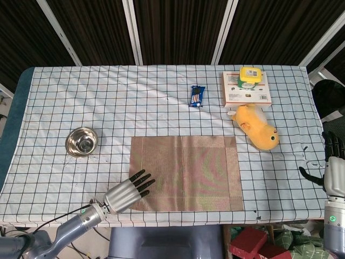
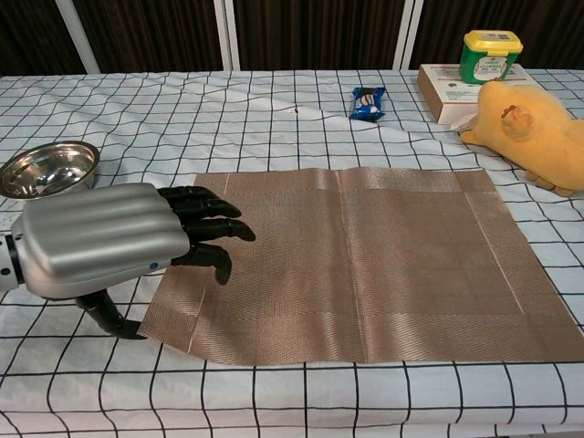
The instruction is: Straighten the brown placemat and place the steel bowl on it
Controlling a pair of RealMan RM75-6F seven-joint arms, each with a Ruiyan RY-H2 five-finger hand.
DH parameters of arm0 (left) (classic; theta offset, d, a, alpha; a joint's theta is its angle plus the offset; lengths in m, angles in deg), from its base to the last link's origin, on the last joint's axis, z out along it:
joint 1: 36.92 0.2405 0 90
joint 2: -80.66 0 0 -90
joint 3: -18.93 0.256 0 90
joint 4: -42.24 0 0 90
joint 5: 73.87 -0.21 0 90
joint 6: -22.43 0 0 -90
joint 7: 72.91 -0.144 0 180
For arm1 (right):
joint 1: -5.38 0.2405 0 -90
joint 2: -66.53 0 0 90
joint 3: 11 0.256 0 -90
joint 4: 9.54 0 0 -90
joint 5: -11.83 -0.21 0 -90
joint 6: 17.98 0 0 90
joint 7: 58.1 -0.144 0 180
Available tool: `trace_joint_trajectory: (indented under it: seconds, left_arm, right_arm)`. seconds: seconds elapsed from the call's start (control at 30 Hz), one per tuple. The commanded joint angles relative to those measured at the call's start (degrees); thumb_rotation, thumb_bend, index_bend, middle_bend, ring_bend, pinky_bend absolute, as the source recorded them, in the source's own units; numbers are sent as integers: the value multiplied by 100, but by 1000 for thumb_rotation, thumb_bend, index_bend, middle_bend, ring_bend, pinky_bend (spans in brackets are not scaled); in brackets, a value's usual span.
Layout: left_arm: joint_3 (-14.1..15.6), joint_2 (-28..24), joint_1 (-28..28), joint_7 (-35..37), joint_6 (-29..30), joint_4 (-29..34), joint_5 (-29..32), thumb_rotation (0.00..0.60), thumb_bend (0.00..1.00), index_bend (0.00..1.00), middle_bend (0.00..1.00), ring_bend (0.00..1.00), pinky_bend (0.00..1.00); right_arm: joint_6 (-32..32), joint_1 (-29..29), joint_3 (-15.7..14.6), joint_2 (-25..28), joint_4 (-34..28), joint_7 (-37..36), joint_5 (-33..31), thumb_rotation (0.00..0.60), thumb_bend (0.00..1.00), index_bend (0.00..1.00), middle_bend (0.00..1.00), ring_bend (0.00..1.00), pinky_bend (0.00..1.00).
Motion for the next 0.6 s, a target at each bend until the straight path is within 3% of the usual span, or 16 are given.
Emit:
trace_joint_trajectory:
  seconds: [0.03,0.23,0.6]
  left_arm:
    - [18,-67,-6,37,-36,72,-30,600,0,192,57,26,59]
    - [29,-256,58,221,144,183,-214,600,0,151,58,26,58]
    - [-207,-986,303,512,779,573,-259,600,0,135,69,26,59]
  right_arm:
    - [5,-1,2,2,-8,-4,-9,600,121,0,0,0,164]
    - [5,-5,3,11,-19,-8,-13,600,121,0,0,0,165]
    - [8,-1,-12,1,-29,23,-2,600,121,0,0,0,164]
